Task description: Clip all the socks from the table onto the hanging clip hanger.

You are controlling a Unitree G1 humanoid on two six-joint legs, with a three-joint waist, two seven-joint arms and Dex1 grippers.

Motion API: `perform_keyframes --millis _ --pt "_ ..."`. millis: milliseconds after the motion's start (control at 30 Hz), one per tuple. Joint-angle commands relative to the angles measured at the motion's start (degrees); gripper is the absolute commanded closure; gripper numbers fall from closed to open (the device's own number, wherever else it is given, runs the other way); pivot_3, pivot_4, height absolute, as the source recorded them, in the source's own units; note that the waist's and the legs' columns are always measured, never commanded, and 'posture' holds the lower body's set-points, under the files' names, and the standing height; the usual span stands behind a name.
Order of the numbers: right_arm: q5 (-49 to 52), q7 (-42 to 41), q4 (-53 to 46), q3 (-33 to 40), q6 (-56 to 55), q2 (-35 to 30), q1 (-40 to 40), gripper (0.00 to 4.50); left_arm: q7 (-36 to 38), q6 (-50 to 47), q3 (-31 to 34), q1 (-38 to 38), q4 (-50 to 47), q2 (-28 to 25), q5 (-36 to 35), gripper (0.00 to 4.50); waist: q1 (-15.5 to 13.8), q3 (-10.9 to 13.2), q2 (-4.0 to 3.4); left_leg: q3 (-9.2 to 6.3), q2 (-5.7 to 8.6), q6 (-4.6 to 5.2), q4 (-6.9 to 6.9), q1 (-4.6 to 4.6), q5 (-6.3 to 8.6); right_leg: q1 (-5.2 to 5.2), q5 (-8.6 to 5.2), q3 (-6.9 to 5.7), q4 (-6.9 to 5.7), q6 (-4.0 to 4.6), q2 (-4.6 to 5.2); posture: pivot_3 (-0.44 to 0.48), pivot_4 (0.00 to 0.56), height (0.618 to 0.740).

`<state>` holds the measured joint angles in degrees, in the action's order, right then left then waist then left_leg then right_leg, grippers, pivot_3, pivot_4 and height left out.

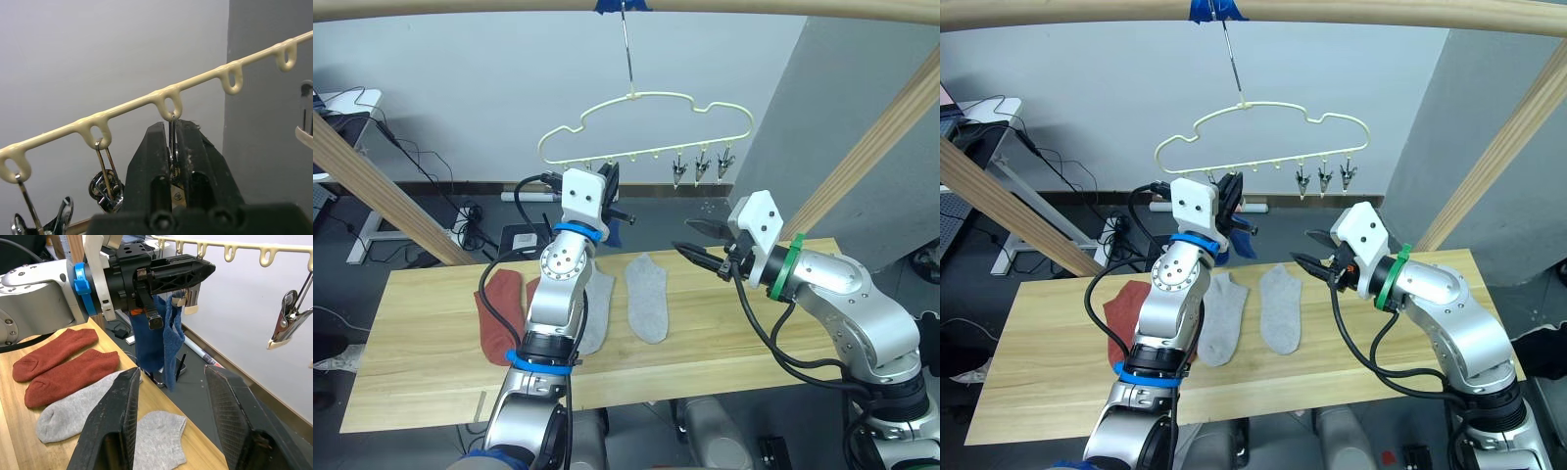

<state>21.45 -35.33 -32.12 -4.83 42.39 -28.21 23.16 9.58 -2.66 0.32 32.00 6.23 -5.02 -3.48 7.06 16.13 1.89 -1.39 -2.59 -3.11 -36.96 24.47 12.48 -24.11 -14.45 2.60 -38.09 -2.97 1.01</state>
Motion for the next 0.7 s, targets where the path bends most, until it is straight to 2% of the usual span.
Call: perform_keyframes --millis 33,133,233,367,533,700 --pt "-2.86 3.37 1.32 -3.1 -1.35 1.79 -1.29 1.97 0.58 -1.72 0.46 0.12 -3.33 -0.61 -0.96 4.5 0.07 -0.01 0.02 0.0 0.0 0.0 0.0 -0.01 0.0 0.0 0.0 0.0 0.0 0.0 0.0 -0.249 0.264 0.74" --pt "-6.55 7.5 5.35 -6.43 -1.28 4.64 -2.14 1.06 2.32 -3.46 0.8 0.15 -4.8 -1.48 -2.67 4.5 0.13 -0.01 0.02 -0.01 -0.02 0.0 0.01 -0.01 0.0 0.0 0.0 0.0 0.0 0.0 -0.02 -0.244 0.267 0.74" --pt "-13.3 14.41 15.6 -11.85 -4.46 10.81 -1.82 0.02 6.47 -6.58 1.5 0.14 -7.16 -3.27 -6.62 4.5 0.54 -0.01 0.02 0.0 -0.02 0.0 0.0 0.0 0.0 -0.01 0.0 0.01 -0.01 0.01 -0.02 -0.236 0.271 0.74" --pt "-16.94 20.02 26.88 -13.23 -8.39 18.83 -0.81 0.02 10.23 -9.59 2.66 0.11 -8.74 -5.63 -9.97 4.5 0.9 -0.01 0.01 -0.01 -0.04 0.0 0.02 0.0 0.0 -0.04 0.03 0.01 -0.03 0.05 -0.03 -0.227 0.274 0.74" --pt "-18.69 24.9 43.72 -11.21 -16.1 27.43 2.36 0.02 13.5 -12.37 3.29 0.64 -9.66 -7.81 -12.92 4.5 0.84 -0.01 0.01 0.0 -0.03 0.0 0.02 0.01 0.0 -0.03 0.08 0.01 0.0 0.14 0.0 -0.206 0.275 0.74" --pt "-19.23 26.01 57.08 -9.29 -22.54 31.32 6.19 0.02 15.16 -14.47 3.59 0.45 -10.6 -8.99 -14.86 4.5 0.81 -0.01 0.01 0.0 -0.04 0.0 0.04 0.01 0.0 -0.04 0.13 0.01 0.0 0.22 -0.01 -0.199 0.275 0.74"
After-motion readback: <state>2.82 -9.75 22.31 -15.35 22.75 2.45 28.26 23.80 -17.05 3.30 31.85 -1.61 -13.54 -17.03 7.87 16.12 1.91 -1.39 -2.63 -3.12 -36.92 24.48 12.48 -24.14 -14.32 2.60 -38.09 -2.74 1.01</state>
